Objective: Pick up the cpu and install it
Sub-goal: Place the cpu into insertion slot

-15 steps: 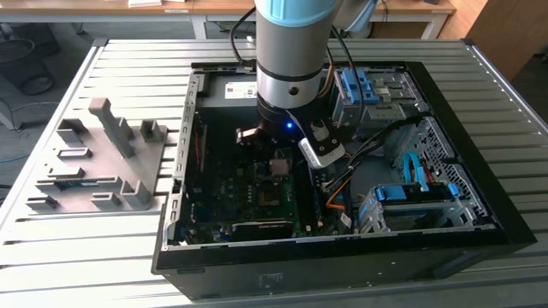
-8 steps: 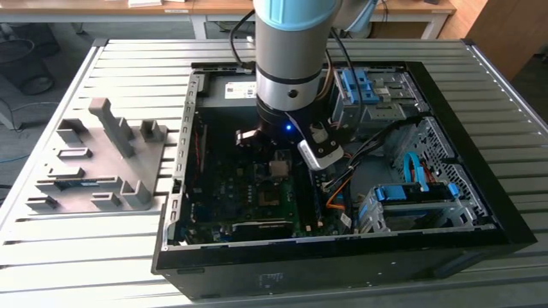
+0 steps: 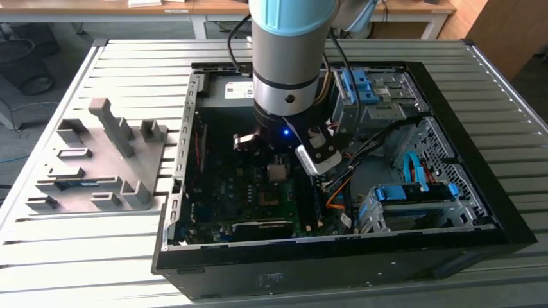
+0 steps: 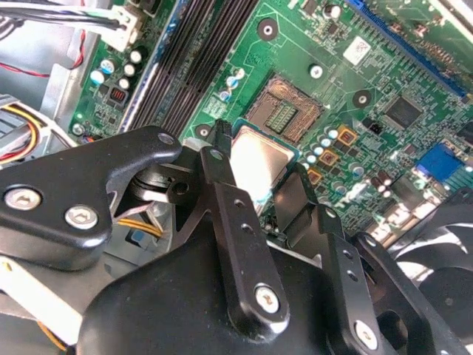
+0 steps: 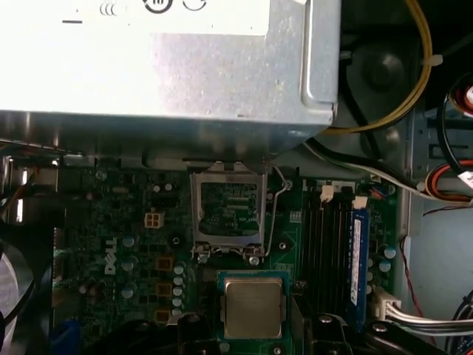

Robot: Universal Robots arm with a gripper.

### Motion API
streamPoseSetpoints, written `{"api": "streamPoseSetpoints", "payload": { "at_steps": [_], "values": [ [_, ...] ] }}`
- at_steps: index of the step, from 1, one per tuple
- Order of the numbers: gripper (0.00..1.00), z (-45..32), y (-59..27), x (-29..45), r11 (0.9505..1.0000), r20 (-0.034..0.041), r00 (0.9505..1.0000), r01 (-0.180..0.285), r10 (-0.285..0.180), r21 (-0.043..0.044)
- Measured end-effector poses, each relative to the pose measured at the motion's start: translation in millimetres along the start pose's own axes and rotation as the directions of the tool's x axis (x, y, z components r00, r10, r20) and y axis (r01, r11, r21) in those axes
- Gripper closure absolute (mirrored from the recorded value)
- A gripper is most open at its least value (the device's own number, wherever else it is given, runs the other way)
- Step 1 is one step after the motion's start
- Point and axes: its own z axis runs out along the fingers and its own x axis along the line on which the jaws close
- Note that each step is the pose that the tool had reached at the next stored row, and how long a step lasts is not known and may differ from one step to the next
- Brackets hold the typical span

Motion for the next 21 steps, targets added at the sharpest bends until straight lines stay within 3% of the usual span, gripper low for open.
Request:
{"api": "streamPoseSetpoints", "payload": {
  "at_steps": [21],
  "values": [
    [0.53, 3.4, -6.7, 0.2, 1.0, 0.0001, 1.0, 0.0, 0.0, 0.0004]
  ]
}}
